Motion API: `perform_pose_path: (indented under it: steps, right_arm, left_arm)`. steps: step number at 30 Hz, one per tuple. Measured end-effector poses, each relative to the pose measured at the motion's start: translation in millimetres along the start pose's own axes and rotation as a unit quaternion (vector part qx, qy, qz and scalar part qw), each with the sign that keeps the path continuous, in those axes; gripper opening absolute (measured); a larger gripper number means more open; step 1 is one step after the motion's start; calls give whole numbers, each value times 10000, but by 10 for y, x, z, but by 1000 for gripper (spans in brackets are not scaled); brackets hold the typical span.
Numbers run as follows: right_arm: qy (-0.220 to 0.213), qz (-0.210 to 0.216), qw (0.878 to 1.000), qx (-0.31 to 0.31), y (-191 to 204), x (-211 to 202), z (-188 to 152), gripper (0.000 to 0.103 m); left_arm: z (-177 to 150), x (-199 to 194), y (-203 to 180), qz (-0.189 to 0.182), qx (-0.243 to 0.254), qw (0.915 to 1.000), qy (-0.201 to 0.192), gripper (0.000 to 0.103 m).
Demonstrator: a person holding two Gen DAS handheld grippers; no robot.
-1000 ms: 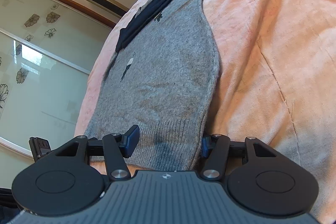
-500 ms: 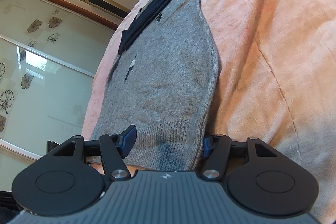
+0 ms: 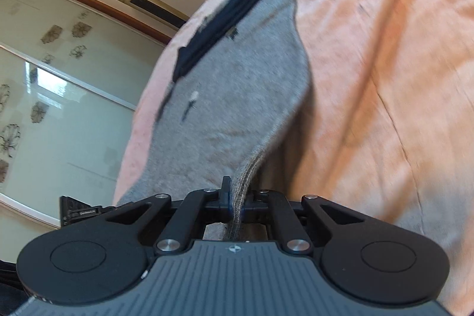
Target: Fold small clothes
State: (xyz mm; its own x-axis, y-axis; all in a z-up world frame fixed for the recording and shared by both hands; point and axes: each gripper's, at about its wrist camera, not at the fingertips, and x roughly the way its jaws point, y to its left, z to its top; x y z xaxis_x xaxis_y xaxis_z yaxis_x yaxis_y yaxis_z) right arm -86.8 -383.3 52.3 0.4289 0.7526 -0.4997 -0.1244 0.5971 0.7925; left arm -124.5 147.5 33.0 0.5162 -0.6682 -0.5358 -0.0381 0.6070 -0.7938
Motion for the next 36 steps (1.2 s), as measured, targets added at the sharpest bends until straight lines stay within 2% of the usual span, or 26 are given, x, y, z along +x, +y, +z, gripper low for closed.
perform_pose_path:
  steps: [5, 9, 12, 17, 19, 23, 25, 26, 27, 28, 29, 30, 32, 33, 36]
  right_arm:
    - [-472, 556, 9972, -149, 127, 98, 543, 11]
    - [-977, 940, 9907, -151, 110, 336, 1219, 11]
    - [-1247, 1089, 9862, -70, 31, 599, 1823, 11]
    - [-1322, 933, 9867, 131, -201, 1212, 2801, 11]
    - [-1312, 826, 9877, 224, -301, 1442, 3073, 11]
    - [-1204, 456, 9906, 457, -505, 1916, 3432, 11]
    - [-1206, 162, 9898, 744, -663, 2134, 3524, 17]
    - [-1214, -35, 9877, 983, -737, 2214, 3550, 24]
    - [-1248, -96, 9848, 1206, -790, 2253, 3551, 46]
    - [-1374, 59, 9818, 1307, -811, 2244, 3530, 56]
    - [-1566, 266, 9785, 1314, -796, 2194, 3481, 73]
    - [-1713, 301, 9767, 1255, -747, 2125, 3428, 88]
    - [-1802, 233, 9782, 1002, -636, 1966, 3327, 95]
    - [-1774, 222, 9797, 906, -597, 1866, 3252, 95]
    - [-1718, 284, 9822, 698, -521, 1482, 2849, 95]
  left_arm:
    - [522, -41, -239, -417, 242, 9966, -672, 5]
    - [1162, 119, -452, -448, 528, 9911, -1139, 5]
    - [1718, 356, -568, -349, 632, 9888, -1307, 5]
    - [2599, 906, -690, -23, 694, 9862, -1502, 5]
    - [2895, 1142, -695, 150, 723, 9850, -1563, 5]
    - [3348, 1618, -610, 754, 746, 9809, -1633, 6]
    - [3516, 1858, -464, 1154, 627, 9766, -1703, 6]
    - [3595, 1949, -362, 1317, 338, 9772, -1632, 10]
    - [3646, 2002, -268, 1379, 1, 9787, -1524, 19]
    - [3671, 2000, -166, 1369, -402, 9786, -1485, 26]
    - [3630, 1927, -77, 1261, -677, 9759, -1650, 43]
    - [3550, 1814, -30, 1161, -800, 9707, -1948, 69]
    - [3358, 1542, -29, 1264, -773, 9577, -2467, 94]
    - [3238, 1398, -33, 1300, -722, 9536, -2617, 94]
    - [2786, 1048, -11, 1191, -705, 9599, -2438, 94]
